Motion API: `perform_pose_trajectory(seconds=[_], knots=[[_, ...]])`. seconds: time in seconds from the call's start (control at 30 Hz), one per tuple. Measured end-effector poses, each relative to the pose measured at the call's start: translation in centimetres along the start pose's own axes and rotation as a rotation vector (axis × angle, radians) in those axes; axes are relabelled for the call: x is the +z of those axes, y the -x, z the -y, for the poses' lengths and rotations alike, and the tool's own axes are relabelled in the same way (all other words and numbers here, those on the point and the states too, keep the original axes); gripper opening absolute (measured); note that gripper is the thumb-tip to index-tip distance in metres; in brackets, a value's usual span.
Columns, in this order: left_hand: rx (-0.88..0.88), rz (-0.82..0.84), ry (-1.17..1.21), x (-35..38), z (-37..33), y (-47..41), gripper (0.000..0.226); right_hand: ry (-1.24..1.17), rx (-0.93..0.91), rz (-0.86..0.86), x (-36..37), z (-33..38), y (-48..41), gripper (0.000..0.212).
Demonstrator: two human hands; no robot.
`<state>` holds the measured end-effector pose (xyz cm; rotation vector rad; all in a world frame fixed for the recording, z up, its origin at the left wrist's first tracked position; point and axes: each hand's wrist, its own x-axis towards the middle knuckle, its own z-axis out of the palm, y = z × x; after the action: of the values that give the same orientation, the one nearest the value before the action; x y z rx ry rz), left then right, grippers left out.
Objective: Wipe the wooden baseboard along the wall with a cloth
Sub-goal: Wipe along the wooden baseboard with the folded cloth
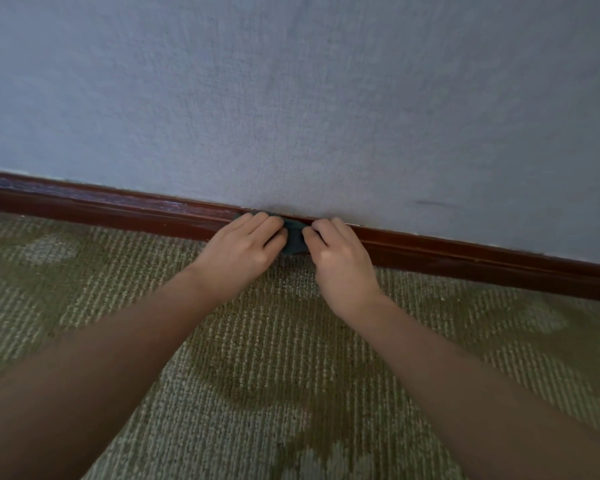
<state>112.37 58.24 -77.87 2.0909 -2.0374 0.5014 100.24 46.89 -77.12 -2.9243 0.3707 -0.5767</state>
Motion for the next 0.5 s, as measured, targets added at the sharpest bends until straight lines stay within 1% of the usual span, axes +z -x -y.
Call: perform_pose_trajectory(seconds=[0.07,0.13,0.17,0.2,0.27,0.43,0.5], knots=[[-0.018,-0.003,0.002,-0.19,-0.18,-0.09,0.021,-0.008,0.018,0.017,-0.20,0.06,-0.03,0.034],[-0.028,0.003,0.014,-0.42,-0.28,-0.11,0.014,-0.009,0.028,0.024,-0.30,0.07,0.03,0.026],[-0.035,0.012,0.024,-0.53,-0.34,-0.12,0.021,-0.005,0.027,0.026,-0.26,0.05,0.11,0.023],[-0.039,0.022,0.032,-0.56,-0.37,-0.15,0.027,-0.001,0.028,0.027,-0.25,0.01,0.17,0.023],[-0.053,0.037,0.045,-0.66,-0.41,-0.25,0.030,-0.001,0.036,0.031,-0.21,-0.06,0.22,0.028],[-0.067,0.033,0.048,-0.39,-0.36,-0.19,0.030,0.014,0.010,0.020,-0.17,-0.22,0.08,0.029],[-0.056,0.025,0.049,-0.12,-0.30,-0.09,0.025,0.013,0.003,0.016,-0.18,-0.29,0.12,0.029]])
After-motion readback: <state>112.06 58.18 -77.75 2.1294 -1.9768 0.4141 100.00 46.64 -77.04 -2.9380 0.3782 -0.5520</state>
